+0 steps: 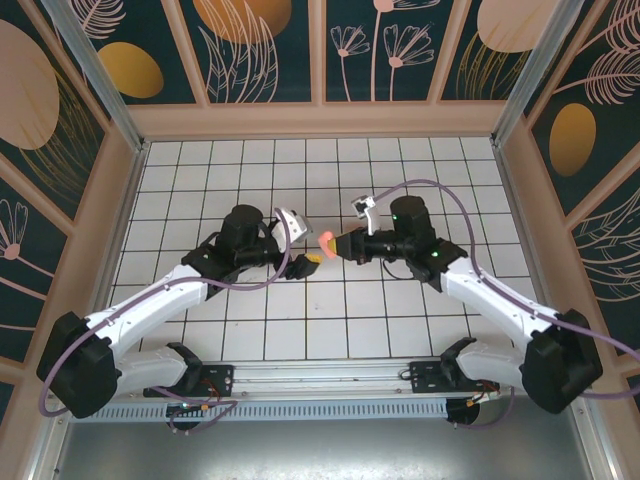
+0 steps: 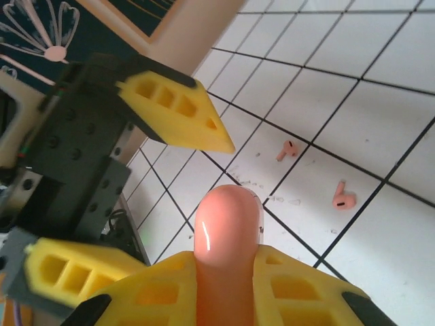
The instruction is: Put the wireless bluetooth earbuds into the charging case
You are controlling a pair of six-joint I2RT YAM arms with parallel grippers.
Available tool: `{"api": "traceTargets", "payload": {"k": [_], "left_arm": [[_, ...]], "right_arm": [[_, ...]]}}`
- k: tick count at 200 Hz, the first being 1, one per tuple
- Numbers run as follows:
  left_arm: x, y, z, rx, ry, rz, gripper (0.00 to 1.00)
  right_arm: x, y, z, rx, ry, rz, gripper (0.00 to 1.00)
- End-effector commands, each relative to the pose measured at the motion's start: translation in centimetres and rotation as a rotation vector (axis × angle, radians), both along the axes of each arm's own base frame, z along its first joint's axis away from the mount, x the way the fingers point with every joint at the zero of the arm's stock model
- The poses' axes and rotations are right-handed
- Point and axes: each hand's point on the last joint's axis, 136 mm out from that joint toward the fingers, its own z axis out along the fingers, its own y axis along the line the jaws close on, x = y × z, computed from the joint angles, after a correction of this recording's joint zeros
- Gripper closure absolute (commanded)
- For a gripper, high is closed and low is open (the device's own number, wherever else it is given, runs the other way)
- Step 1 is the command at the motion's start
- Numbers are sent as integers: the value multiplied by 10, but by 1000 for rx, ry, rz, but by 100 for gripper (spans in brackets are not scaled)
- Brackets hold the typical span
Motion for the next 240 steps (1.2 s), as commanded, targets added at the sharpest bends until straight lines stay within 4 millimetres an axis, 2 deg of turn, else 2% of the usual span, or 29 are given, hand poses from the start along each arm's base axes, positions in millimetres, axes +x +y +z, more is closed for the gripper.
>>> {"api": "traceTargets", "payload": {"k": [1,18,61,95,152,200,240], "left_arm": [[-17,-2,7,24,-23,-109,28],[-15,0,8,39,-42,-99,29],[-24,-3,13,48,-82,-179,32],[-32,-7,16,24,-103,-241,44],[-59,-15,25,-69,-134,-412,42],[-72,-21,23,-108,-86,-490,42],[-73,-25,17,-97,-49,-504,61]], "right_arm": [[-6,-7,21,31,-180,76,83],[-15,-7,25,26,-236,130,83],[-31,-8,32,7,-390,244,81],[-42,-9,31,-14,-487,342,82],[-66,-7,27,-3,-670,524,84],[-70,0,21,11,-641,603,84],[-70,3,22,21,-641,626,84]]}}
